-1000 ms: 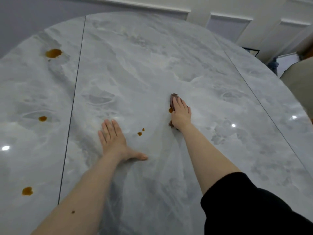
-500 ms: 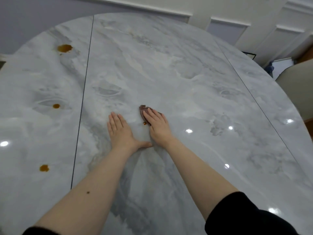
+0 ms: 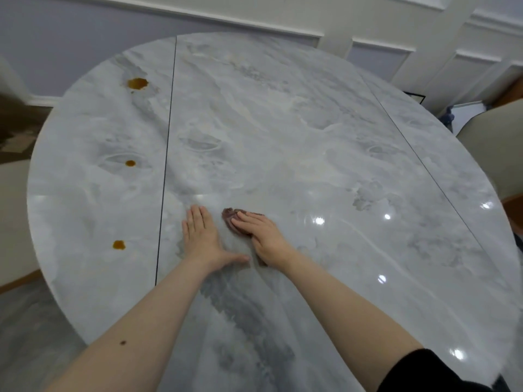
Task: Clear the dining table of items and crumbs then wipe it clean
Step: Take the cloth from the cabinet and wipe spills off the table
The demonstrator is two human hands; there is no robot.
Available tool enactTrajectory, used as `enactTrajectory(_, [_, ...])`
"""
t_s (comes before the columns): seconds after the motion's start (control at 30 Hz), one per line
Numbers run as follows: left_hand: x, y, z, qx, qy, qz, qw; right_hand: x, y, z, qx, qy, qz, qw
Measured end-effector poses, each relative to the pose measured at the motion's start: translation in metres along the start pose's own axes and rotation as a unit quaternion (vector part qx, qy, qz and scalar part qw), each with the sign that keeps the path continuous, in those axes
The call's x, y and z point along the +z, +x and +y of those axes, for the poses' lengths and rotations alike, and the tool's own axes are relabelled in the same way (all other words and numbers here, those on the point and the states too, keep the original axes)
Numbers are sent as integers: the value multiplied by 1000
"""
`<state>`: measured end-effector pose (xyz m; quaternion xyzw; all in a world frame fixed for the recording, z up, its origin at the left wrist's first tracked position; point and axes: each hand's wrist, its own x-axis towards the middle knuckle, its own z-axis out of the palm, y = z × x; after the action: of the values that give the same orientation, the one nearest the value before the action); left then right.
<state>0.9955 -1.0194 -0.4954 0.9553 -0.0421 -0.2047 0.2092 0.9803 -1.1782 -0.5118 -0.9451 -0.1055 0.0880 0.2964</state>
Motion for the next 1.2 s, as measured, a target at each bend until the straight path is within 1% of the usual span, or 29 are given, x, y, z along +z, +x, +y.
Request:
enactTrajectory(0.07, [1, -5, 1, 5, 3, -12, 1000, -11, -7, -4, 1, 38, -21, 999])
enactTrajectory(0.1, [0, -7, 1, 8, 4, -18, 1000, -21, -11, -7, 19, 58, -24, 998])
enactTrajectory(0.23, [-6, -4, 6, 12, 16, -34, 999, -60, -10, -9, 164, 135, 12, 977])
enactTrajectory(0.3, [-10, 3, 5, 7, 20, -44, 999, -62, 1, -5, 205, 118, 36, 971])
enactTrajectory(0.33, [-11, 5, 4, 8, 26, -48, 998, -58, 5, -1, 210, 84, 47, 973])
enactTrajectory(0.43, [-8, 8, -4, 18, 35, -61, 997, -29, 3, 11, 175, -60, 40, 982])
enactTrajectory(0.5, [-5, 11, -8, 24, 31, -61, 997, -12, -5, 18, 163, -110, 26, 980])
enactTrajectory(0.53, [-5, 11, -8, 27, 29, -58, 998, -9, -9, 20, 163, -125, 31, 978])
enactTrajectory(0.67, [-2, 11, -8, 30, 22, -53, 998, -5, 18, 21, 168, -140, 65, 974])
enactTrajectory(0.77, [-1, 11, -9, 32, 13, -38, 999, -3, 55, 12, 165, -159, 52, 972])
enactTrajectory(0.87, [-2, 12, -10, 32, 8, -30, 999, 8, 67, -1, 130, -174, 41, 975])
enactTrajectory(0.97, [-3, 9, -11, 33, 5, -24, 999, 16, 46, -7, 91, -181, 24, 979])
enactTrajectory(1.1, [-1, -2, -8, 48, 10, 13, 999, 20, -6, -8, 35, -174, -5, 984])
enactTrajectory(1.2, [4, -18, -7, 74, 27, 26, 997, 9, -44, 15, 32, -187, -15, 982])
